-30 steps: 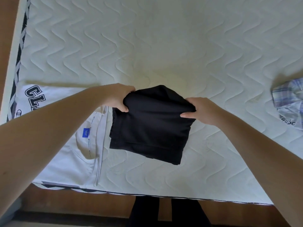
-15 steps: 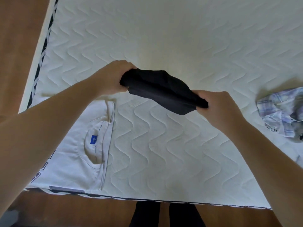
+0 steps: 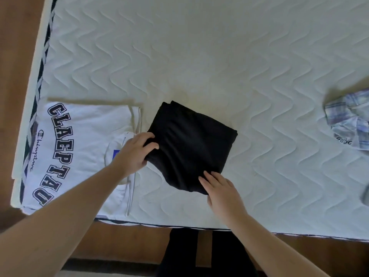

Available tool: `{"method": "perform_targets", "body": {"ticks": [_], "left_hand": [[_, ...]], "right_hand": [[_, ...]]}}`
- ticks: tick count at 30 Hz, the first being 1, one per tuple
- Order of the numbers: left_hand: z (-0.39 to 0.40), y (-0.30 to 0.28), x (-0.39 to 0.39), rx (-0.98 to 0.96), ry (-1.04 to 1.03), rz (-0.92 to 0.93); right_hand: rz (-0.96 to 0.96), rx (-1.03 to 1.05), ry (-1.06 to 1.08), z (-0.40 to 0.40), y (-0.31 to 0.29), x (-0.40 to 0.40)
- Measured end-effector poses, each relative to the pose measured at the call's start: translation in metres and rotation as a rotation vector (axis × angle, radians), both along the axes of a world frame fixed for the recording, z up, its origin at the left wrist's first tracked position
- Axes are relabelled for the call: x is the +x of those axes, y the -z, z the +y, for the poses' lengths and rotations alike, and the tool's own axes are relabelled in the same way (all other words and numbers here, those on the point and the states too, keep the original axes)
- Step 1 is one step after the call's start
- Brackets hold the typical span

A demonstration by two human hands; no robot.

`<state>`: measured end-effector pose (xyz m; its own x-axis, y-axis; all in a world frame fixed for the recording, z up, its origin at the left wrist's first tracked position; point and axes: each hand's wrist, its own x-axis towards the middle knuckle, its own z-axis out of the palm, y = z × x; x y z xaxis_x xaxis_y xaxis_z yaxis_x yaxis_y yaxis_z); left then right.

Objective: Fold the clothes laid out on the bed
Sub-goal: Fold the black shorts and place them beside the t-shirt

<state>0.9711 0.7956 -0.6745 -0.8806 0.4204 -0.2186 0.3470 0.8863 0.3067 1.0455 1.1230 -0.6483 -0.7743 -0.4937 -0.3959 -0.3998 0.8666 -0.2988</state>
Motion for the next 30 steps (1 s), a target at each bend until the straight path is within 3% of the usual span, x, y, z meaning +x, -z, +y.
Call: {"method": "perform_targets", "body": {"ticks": [3, 6, 10, 15, 19, 24, 28, 30], "left_hand": [[-0.009, -0.002, 0.004, -0.01, 0.012, -0.144], [-0.01, -0.011, -0.006, 0.05, -0.067, -0.178], [0.003, -0.013, -0.03, 0.256, -0.439, -0.16], [0.019, -0.007, -0.056, 0.471, -0.849, -0.444], [0.02, 0.004, -0.07, 0.325, -0.893, -0.58], [0.018, 0.002, -0.075, 0.219, -0.792, -0.731], [0.02, 0.0, -0.082, 0.306, -0.803, -0.851], [0.021, -0.002, -0.084, 0.306, -0.796, -0.855]], "right_hand": [[-0.071, -0.081, -0.029, 0.01, 0.009, -0.004], [0.006, -0.237, 0.175, 0.018, 0.004, -0.031], [0.076, -0.316, 0.475, 0.019, -0.001, -0.085], [-0.093, -0.116, 0.393, 0.006, 0.007, -0.147], [-0.176, 0.002, 0.327, 0.007, 0.019, -0.168], [-0.089, -0.004, 0.341, 0.023, 0.027, -0.179], [-0.358, -0.114, 0.432, 0.025, 0.027, -0.181], [-0.4, -0.099, 0.398, 0.024, 0.025, -0.182]]}}
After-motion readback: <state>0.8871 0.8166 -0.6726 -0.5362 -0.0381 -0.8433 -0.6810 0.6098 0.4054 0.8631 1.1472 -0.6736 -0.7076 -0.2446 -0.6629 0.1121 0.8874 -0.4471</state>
